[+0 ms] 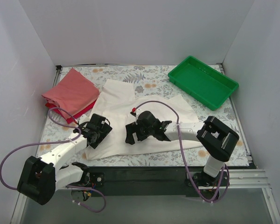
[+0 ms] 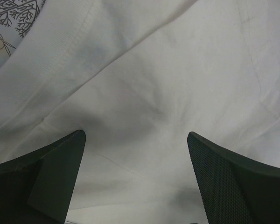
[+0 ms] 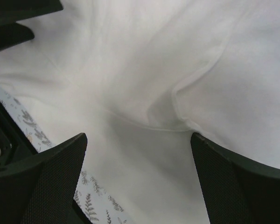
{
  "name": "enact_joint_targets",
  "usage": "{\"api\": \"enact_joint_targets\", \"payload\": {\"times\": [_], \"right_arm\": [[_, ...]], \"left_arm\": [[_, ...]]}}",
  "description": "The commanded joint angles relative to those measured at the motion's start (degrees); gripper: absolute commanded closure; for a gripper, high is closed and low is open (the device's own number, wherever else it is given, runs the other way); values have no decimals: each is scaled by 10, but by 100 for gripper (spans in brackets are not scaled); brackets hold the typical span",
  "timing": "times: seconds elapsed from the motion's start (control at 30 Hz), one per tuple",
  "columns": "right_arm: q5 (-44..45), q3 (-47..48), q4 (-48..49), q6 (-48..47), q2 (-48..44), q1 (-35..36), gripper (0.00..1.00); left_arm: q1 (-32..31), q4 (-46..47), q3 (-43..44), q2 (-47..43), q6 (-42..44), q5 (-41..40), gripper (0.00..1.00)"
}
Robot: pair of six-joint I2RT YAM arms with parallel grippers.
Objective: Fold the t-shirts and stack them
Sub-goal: Fold the tshirt
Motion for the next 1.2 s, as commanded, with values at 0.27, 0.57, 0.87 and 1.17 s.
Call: {"api": "enact_joint_targets", "payload": {"times": [0.27,0.57,0.87,1.17], "right_arm": [[170,9,-65,-35,-57,-59,2],[242,-159,-133,-8,-294,-160,2],[223,-241,-138,-29,-384,-343,2],[165,-209,-88,-38,-260,-447,2]], "left_arm": [[3,-14,-4,-27,-15,-20,10],[3,15,41,-20,15,7,10],[2,110,63,70,64,89,10],[1,118,29,89,51,86,10]]}}
